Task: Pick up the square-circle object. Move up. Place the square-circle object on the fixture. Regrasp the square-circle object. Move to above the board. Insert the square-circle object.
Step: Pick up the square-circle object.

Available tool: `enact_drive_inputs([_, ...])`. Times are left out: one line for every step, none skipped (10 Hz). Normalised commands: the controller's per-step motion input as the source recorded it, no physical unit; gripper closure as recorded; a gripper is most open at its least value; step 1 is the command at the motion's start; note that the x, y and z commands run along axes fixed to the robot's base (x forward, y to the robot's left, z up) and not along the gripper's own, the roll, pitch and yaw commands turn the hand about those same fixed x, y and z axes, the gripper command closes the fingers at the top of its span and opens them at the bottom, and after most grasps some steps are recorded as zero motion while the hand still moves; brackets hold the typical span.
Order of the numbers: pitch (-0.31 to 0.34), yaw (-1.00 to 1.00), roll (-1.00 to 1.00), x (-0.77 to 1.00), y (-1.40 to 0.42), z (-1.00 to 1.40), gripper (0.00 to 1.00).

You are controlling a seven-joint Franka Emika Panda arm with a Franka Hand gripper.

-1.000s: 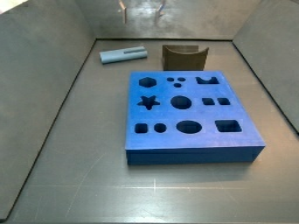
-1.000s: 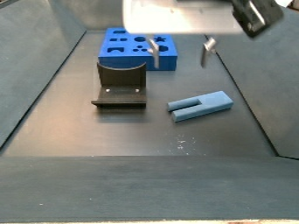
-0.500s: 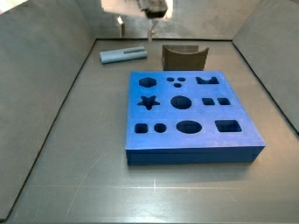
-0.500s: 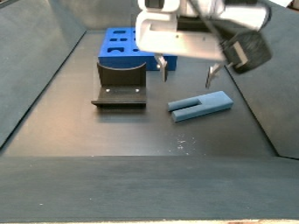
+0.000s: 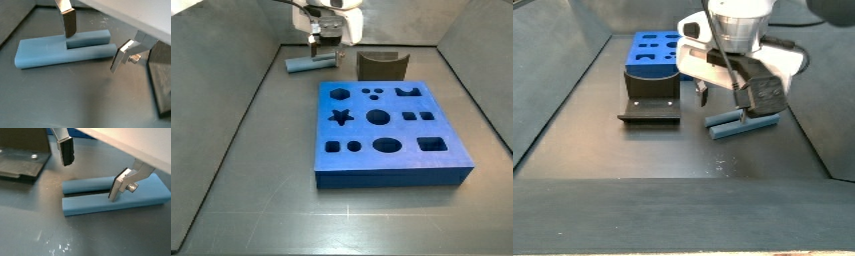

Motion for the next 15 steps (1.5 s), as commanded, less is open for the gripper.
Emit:
enact_drive_inputs([-0.071,-0.63,-0.61,0.00,0.00,0.05,0.00])
enact_drive_inputs([0.000,-0.54,-0.51,0.00,0.13,0.30,0.00])
enact_drive_inputs([0.031,-0.59,-0.45,0.00,0.10,0.23,0.00])
enact_drive_inputs([0.069,-0.66,-0.31,-0.07,0.05,0.20,0.00])
enact_drive_inputs([0.020,-0.69,-0.16,-0.27,0.06,0.02,0.00])
enact_drive_inputs([0.000,-0.63,-0.23,-0.39,0.07,0.00,0.00])
enact_drive_inputs([-0.037,-0.56,-0.28,-0.43,0.13,0.00,0.00])
enact_drive_inputs([-0.106,-0.52,-0.52,-0.41,0.06,-0.03,0.00])
enact_drive_inputs([-0.246,-0.54,-0.77,-0.27,0.00,-0.23,0.00])
enact_drive_inputs([-0.417,-0.55,-0.83,-0.12,0.00,-0.23,0.00])
enact_drive_inputs([-0.406,-0.51,-0.70,0.00,0.11,-0.33,0.00])
enact_drive_inputs([-0.309,-0.45,-0.54,0.00,0.20,-0.31,0.00])
enact_drive_inputs([-0.374,-0.47,-0.55,0.00,0.14,-0.40,0.00])
enact_drive_inputs([-0.420,-0.45,-0.65,0.02,0.10,-0.35,0.00])
enact_drive_inputs([-0.423,-0.39,-0.65,0.00,0.11,-0.36,0.00])
